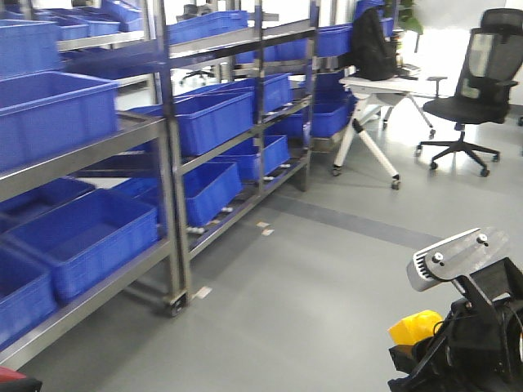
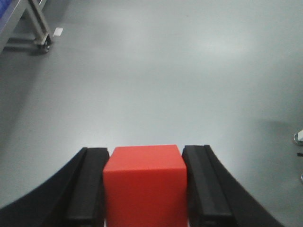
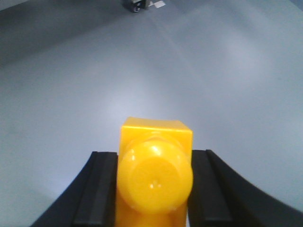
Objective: Pick red and yellow blocks into blue bin
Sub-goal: 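Drive the base to the large blue bin on the shelf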
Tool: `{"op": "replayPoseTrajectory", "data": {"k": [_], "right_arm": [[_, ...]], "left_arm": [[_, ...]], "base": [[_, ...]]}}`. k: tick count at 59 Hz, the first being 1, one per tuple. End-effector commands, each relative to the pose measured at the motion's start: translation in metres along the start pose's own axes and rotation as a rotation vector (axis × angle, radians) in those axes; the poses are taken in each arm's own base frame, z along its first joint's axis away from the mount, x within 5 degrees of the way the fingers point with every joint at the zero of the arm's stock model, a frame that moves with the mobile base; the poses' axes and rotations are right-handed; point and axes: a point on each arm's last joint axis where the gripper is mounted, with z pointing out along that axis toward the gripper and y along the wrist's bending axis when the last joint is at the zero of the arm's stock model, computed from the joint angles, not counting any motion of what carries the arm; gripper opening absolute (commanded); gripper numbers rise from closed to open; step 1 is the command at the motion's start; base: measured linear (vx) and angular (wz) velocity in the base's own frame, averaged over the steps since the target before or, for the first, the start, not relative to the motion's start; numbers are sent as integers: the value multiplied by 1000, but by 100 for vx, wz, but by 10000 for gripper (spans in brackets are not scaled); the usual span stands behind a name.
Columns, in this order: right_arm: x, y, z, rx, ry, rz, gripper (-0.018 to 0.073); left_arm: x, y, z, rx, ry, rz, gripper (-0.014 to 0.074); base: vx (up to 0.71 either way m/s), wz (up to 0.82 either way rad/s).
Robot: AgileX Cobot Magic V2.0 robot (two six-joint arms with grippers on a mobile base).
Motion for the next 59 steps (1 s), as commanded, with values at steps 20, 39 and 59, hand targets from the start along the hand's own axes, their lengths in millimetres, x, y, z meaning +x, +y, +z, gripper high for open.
{"op": "replayPoseTrajectory", "data": {"k": [20,39,59], "right_arm": [[-13,-2,-12,15,-112,-14,242],[-13,-2,-11,15,-111,-14,242],[-13,-2,-11,15,-111,-14,242]], "left_arm": [[-12,-2,-7,14,-96,-10,216],[-12,-2,-7,14,-96,-10,216],[-12,-2,-7,14,-96,-10,216]], "base": [[47,-22],[47,-16],[47,-15]]}}
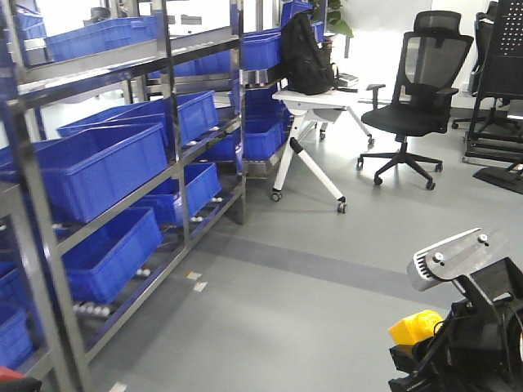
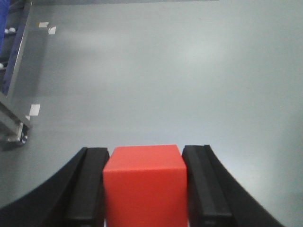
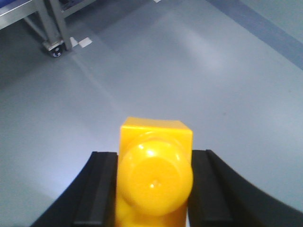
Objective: Pick red and yellow blocks into blue bin
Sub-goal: 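Drive the base to the large blue bin on the shelf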
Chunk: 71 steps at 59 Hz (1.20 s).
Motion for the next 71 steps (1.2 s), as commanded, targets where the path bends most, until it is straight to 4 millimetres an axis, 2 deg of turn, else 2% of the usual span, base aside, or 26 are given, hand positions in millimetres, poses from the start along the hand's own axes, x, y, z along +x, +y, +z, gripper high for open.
{"op": "replayPoseTrajectory", "data": {"k": [1,25,71], "right_arm": [[-13,-2,-11,15,-111,-14,242],[-13,-2,-11,15,-113,-14,242],[-13,-2,-11,15,-111,-14,242]], "left_arm": [[-12,-2,-7,14,-96,-10,216],[-12,-2,-7,14,-96,-10,216],[-12,-2,-7,14,-96,-10,216]], "base": [[46,-9],[44,9],[36,41]]}}
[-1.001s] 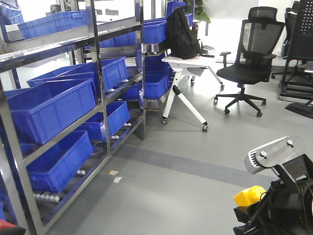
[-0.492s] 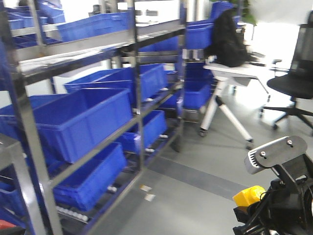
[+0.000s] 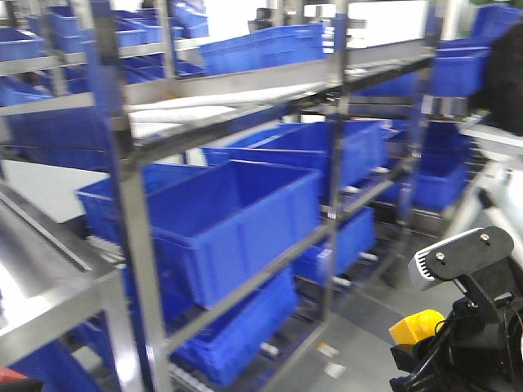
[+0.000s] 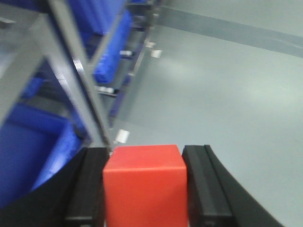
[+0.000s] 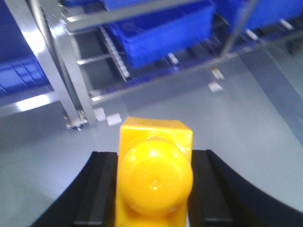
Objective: Pick red and yellow blocks into blue bin
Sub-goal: 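Drive the base to the large blue bin on the shelf, then move the right gripper over the blue bin and release the yellow brick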
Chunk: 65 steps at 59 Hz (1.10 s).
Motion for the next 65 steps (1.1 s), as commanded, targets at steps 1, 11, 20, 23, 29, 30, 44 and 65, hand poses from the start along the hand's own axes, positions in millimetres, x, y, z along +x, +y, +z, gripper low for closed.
{"op": "replayPoseTrajectory", "data": {"k": [1,11,20,23,29,30,44,65], "right_arm": [[-13,-2,-11,15,-111,-13,242],[-13,-2,-11,15,-111,-13,242],[-13,-2,-11,15,-111,-13,242],[-13,-2,-11,15,-111,-13,242],[-13,-2,-11,15,-111,-13,242],[-13,-2,-11,15,-111,-13,242],[-13,-2,-11,15,-111,-13,242],[-13,-2,-11,15,-111,-13,242]], "left_arm": [[-12,-2,-7,12,-96,-8,216],[-12,-2,-7,12,-96,-8,216],[-12,-2,-7,12,-96,-8,216],[-12,-2,-7,12,-96,-8,216],[-12,-2,-7,12,-96,-8,216],[-12,-2,-7,12,-96,-8,216],[-12,-2,-7,12,-96,-8,216],[-12,-2,-7,12,-96,-8,216]], "base": [[28,54],[25,64],[21,79],[18,80],[16,77],[14,75],[12,69],[9,43]]}}
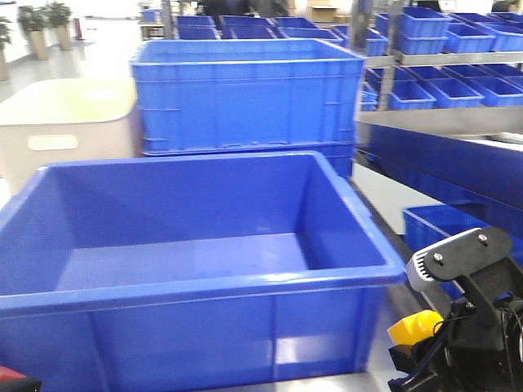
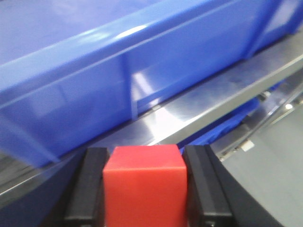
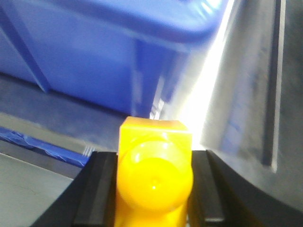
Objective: Pick red and yellow blocks into blue bin
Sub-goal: 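Move the right gripper over the blue bin and release the yellow brick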
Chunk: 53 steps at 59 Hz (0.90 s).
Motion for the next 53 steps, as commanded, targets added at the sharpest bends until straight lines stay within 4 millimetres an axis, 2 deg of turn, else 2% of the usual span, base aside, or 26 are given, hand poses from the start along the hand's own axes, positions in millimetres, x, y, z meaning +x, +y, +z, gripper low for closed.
{"op": "replayPoseTrajectory", "data": {"k": [1,23,53], "right_arm": [[-13,-2,-11,15,-110,-13,242],[-13,-2,-11,15,-110,-13,242],[-13,-2,-11,15,-110,-13,242]], "left_arm": [[-12,-2,-7,13,-96,-9,216],[-12,-2,-7,13,-96,-9,216],[-12,-2,-7,13,-96,-9,216]], "base": [[7,28],[4,17],[0,1]]}}
